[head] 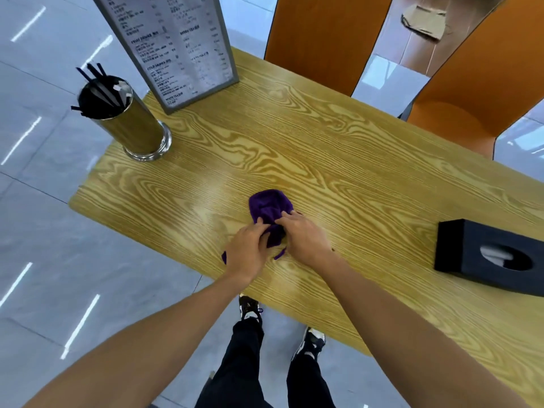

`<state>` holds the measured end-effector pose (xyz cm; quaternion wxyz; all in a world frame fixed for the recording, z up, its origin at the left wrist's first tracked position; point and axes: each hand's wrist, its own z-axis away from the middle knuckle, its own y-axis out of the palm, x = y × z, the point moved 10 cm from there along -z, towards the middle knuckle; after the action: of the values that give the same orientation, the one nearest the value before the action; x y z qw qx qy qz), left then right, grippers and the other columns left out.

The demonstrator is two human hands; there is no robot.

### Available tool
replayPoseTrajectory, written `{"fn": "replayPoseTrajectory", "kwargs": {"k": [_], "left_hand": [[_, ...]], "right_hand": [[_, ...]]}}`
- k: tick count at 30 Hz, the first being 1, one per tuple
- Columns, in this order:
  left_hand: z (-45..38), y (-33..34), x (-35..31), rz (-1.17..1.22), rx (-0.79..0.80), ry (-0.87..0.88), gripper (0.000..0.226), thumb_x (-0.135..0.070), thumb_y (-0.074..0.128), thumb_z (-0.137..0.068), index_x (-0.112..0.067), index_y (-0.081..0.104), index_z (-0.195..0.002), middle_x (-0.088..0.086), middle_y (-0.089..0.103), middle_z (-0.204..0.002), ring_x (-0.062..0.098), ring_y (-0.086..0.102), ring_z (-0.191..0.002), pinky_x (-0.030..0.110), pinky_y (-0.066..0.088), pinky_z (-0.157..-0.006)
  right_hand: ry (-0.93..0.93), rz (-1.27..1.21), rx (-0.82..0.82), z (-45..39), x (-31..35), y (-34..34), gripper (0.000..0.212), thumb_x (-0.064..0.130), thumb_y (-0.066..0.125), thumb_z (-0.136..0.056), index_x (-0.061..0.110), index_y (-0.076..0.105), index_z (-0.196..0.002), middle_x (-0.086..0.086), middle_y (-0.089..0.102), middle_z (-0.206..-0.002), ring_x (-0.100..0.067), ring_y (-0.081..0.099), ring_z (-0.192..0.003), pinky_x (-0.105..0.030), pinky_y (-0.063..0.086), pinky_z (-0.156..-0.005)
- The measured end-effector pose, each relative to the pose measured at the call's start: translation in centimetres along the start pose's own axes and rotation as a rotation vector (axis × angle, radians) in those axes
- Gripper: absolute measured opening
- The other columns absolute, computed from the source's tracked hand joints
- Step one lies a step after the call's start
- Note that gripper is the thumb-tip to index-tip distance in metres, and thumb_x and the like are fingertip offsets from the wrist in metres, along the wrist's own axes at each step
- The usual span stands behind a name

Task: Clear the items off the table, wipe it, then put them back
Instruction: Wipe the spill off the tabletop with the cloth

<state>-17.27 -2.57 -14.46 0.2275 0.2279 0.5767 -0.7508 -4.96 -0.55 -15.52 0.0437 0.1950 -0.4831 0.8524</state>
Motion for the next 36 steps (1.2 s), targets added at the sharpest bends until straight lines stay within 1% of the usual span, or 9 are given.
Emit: {"fn": "replayPoseTrajectory", "kwargs": {"k": [3,7,11,16,18,22,25,30,36], "left_hand": [[-0.1,0.4,-1.6,0.066,0.026,-0.035,0.027,-0.025,0.050,-0.104,-0.022,0.070,-0.123,0.004,0.075,-0.109,0.025,0.070,-0.095,0.037,0.055,-0.071],[-1.0,3.5,-3.9,0.177,0.149,-0.049,0.031,-0.022,0.055,-0.102,-0.014,0.067,-0.129,0.011,0.066,-0.133,0.028,0.064,-0.120,0.045,0.055,-0.093],[-1.4,6.9,-6.2,0.218,0.258,-0.019,0.033,-0.022,0.055,-0.102,-0.014,0.066,-0.132,0.010,0.063,-0.139,0.022,0.054,-0.134,0.039,0.049,-0.105],[0.9,9.3,-9.2,0.255,0.306,0.045,0.031,-0.016,0.056,-0.102,-0.013,0.068,-0.130,0.009,0.067,-0.132,0.022,0.065,-0.118,0.031,0.052,-0.093],[2.5,10.2,-9.6,0.288,0.308,0.029,0.030,-0.017,0.057,-0.101,-0.016,0.069,-0.129,0.006,0.064,-0.136,0.019,0.067,-0.114,0.031,0.052,-0.089],[5.9,11.9,-10.2,0.244,0.291,0.016,0.034,-0.022,0.063,-0.098,-0.018,0.066,-0.132,0.003,0.058,-0.145,0.017,0.056,-0.132,0.035,0.048,-0.106],[8.2,12.8,-10.2,0.129,0.244,0.014,0.038,-0.030,0.063,-0.098,-0.025,0.063,-0.136,-0.007,0.056,-0.146,0.015,0.055,-0.129,0.038,0.049,-0.103],[9.0,11.3,-11.8,0.026,0.080,0.102,0.024,-0.028,0.053,-0.103,-0.027,0.070,-0.119,-0.007,0.074,-0.110,0.021,0.063,-0.100,0.039,0.056,-0.073],[3.7,5.8,-13.8,0.112,-0.051,0.120,0.026,-0.028,0.050,-0.104,-0.021,0.070,-0.119,-0.002,0.074,-0.108,0.019,0.067,-0.095,0.041,0.057,-0.079]], "right_hand": [[0.011,0.044,0.056,0.4,-1.5,-1.6,0.030,0.019,0.057,-0.093,0.026,0.060,-0.121,0.001,0.065,-0.120,-0.025,0.062,-0.112,-0.038,0.050,-0.080],[0.053,0.036,0.097,1.7,-5.2,-3.3,0.029,0.016,0.048,-0.098,0.026,0.062,-0.121,-0.004,0.068,-0.109,-0.027,0.062,-0.094,-0.036,0.043,-0.068],[0.078,-0.025,0.071,3.7,-9.2,-3.9,0.033,0.019,0.039,-0.103,0.029,0.063,-0.123,-0.003,0.068,-0.107,-0.026,0.061,-0.092,-0.041,0.051,-0.073],[0.084,-0.107,-0.003,7.8,-12.6,-3.3,0.032,0.020,0.042,-0.102,0.030,0.066,-0.123,0.000,0.071,-0.106,-0.025,0.063,-0.099,-0.040,0.050,-0.082],[0.088,-0.134,-0.014,9.7,-13.5,-2.3,0.033,0.022,0.044,-0.102,0.032,0.065,-0.124,0.004,0.071,-0.115,-0.022,0.062,-0.107,-0.039,0.050,-0.086],[0.089,-0.182,-0.034,13.2,-14.5,-0.4,0.035,0.028,0.045,-0.102,0.035,0.063,-0.130,0.008,0.061,-0.140,-0.017,0.054,-0.130,-0.043,0.052,-0.096],[0.099,-0.158,-0.069,15.4,-14.9,0.2,0.036,0.026,0.045,-0.104,0.033,0.062,-0.134,0.011,0.059,-0.143,-0.015,0.049,-0.133,-0.040,0.051,-0.093],[0.082,-0.176,-0.097,15.8,-14.9,-0.4,0.031,0.027,0.040,-0.105,0.032,0.061,-0.128,0.006,0.070,-0.115,-0.020,0.064,-0.105,-0.035,0.047,-0.073],[0.029,-0.203,-0.269,13.2,-13.1,-7.3,0.031,0.022,0.039,-0.106,0.026,0.062,-0.125,0.000,0.072,-0.106,-0.024,0.064,-0.093,-0.038,0.047,-0.071]]}}
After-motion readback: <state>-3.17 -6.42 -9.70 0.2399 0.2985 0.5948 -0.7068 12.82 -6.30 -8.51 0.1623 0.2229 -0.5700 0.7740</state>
